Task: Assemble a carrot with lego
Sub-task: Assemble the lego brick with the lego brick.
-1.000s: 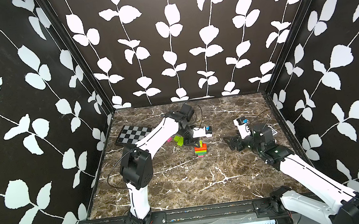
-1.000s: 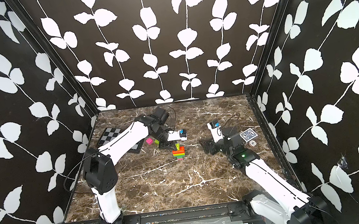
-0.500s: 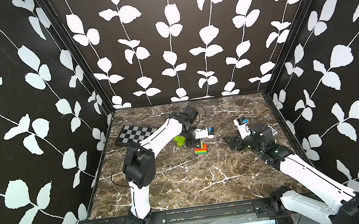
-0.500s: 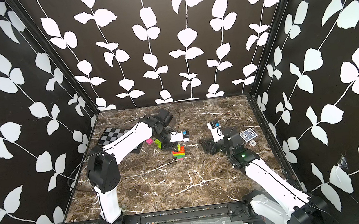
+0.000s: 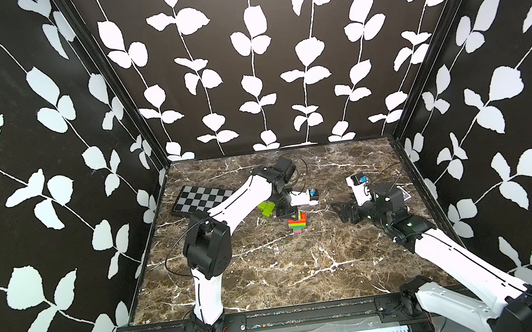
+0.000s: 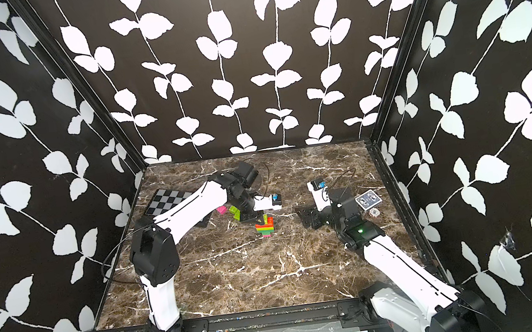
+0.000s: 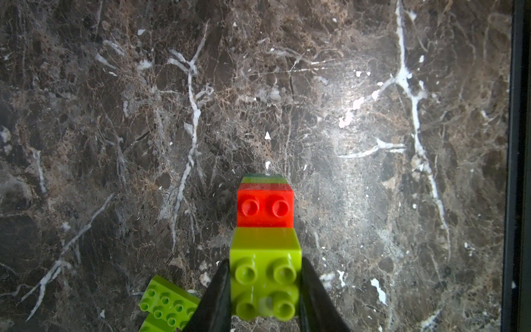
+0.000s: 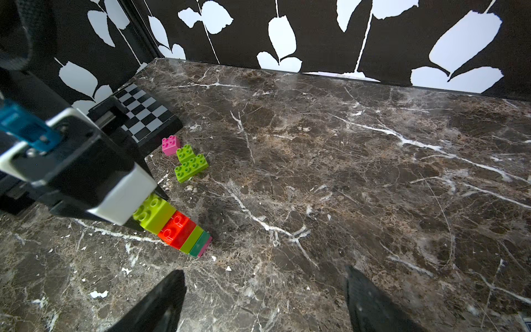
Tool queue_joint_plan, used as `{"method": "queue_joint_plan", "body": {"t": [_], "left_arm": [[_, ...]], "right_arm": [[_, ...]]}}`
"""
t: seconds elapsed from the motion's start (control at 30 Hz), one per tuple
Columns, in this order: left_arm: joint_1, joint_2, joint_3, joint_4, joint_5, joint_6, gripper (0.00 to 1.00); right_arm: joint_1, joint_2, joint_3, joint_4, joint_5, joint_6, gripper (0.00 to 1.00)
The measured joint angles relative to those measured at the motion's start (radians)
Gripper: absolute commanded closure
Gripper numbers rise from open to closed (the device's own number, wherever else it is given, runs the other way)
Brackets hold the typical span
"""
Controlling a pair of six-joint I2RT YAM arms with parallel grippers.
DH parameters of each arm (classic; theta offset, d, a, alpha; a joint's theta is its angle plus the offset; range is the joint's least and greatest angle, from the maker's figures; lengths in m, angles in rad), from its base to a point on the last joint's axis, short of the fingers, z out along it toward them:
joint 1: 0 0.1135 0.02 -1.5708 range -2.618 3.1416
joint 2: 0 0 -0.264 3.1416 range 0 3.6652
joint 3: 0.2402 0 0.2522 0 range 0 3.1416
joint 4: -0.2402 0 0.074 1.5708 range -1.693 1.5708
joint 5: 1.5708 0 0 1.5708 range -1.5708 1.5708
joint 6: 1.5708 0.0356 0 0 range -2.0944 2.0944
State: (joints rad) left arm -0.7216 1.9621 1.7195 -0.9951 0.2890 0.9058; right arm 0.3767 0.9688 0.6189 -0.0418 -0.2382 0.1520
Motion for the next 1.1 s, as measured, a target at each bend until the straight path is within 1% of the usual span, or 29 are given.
{"method": "queue_joint_plan", "body": {"t": [0.07,0.27,0.4,0.43,0.5,0.57,0.67,0.87,0.97,1.1], "left_arm": [[-0.008,0.007,0.011,-0.010,-0.021,-0.009,0.96],[-0.025,0.030,0.040,-0.051,-0.076,-0.043,0.99],[-0.033,0.036,0.040,-0.060,-0.105,-0.061,0.99],[-0.035,0.040,0.046,-0.066,-0.111,-0.065,0.97],[-0.037,0.048,0.069,-0.081,-0.119,-0.074,0.88],[-0.039,0.057,0.092,-0.098,-0.120,-0.081,0.76],[-0.039,0.065,0.112,-0.107,-0.116,-0.090,0.59],[-0.039,0.061,0.112,-0.113,-0.085,-0.105,0.39],[-0.039,0.046,0.112,-0.114,-0.068,-0.106,0.35],[-0.030,-0.003,0.105,-0.105,-0.055,-0.111,0.36]], "right_arm": [[0.000,0.000,-0.004,0.000,0.000,0.001,0.14],[0.000,0.001,-0.011,0.000,0.000,0.002,0.14],[0.000,0.001,-0.014,0.001,0.001,0.002,0.14],[0.000,0.001,-0.016,0.003,0.001,0.002,0.14],[0.000,0.003,-0.020,0.004,0.002,0.002,0.13],[0.000,0.005,-0.020,0.004,0.002,0.003,0.14],[0.000,0.005,-0.020,0.004,0.003,0.002,0.14],[0.000,0.004,-0.020,0.004,0.003,0.002,0.13],[0.000,0.001,-0.020,0.003,0.003,0.002,0.14],[0.000,-0.003,-0.020,0.003,0.003,0.002,0.14]]}}
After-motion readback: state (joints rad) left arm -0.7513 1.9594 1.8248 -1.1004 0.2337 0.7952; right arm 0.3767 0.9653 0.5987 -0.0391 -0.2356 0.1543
